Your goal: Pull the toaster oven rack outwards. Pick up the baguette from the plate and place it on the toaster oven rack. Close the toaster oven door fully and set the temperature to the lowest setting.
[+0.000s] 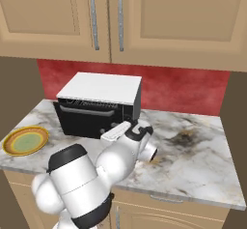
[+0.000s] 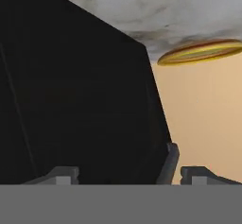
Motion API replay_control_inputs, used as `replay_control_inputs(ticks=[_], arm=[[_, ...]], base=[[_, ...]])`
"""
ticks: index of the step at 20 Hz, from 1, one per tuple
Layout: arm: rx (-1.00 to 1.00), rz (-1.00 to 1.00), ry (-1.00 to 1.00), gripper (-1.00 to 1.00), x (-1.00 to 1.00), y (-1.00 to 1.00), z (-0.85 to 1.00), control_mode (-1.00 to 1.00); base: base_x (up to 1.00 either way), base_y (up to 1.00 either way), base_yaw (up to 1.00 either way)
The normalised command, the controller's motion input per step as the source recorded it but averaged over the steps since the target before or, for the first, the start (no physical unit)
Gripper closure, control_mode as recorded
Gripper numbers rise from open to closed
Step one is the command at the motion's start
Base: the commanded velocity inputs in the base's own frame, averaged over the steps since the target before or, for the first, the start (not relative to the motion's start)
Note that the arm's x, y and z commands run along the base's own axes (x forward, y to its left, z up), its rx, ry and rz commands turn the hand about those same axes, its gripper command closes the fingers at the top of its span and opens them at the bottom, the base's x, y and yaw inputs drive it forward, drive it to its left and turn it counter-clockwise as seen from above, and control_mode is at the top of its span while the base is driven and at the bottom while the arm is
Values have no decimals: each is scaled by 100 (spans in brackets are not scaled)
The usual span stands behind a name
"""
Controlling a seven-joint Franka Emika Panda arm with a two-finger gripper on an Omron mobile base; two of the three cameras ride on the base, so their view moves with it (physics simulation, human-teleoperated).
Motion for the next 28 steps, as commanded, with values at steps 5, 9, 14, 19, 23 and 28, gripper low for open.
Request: replay_control_inputs(ticks=[5, 9, 14, 19, 23, 28], arm=[[0, -33, -5, -100, 60, 50, 61, -100], [0, -30, -1, -100, 67, 37, 68, -100], [0, -26, 0, -100, 72, 24, 71, -100], [0, -23, 0, -100, 71, 9, 73, -100], [5, -15, 3, -100, 32, -3, 90, -100], [11, -1, 12, -100, 0, -27, 99, -100]], base=[[0, 0, 0], [0, 0, 0], [0, 0, 0], [0, 0, 0], [0, 0, 0], [0, 0, 0]])
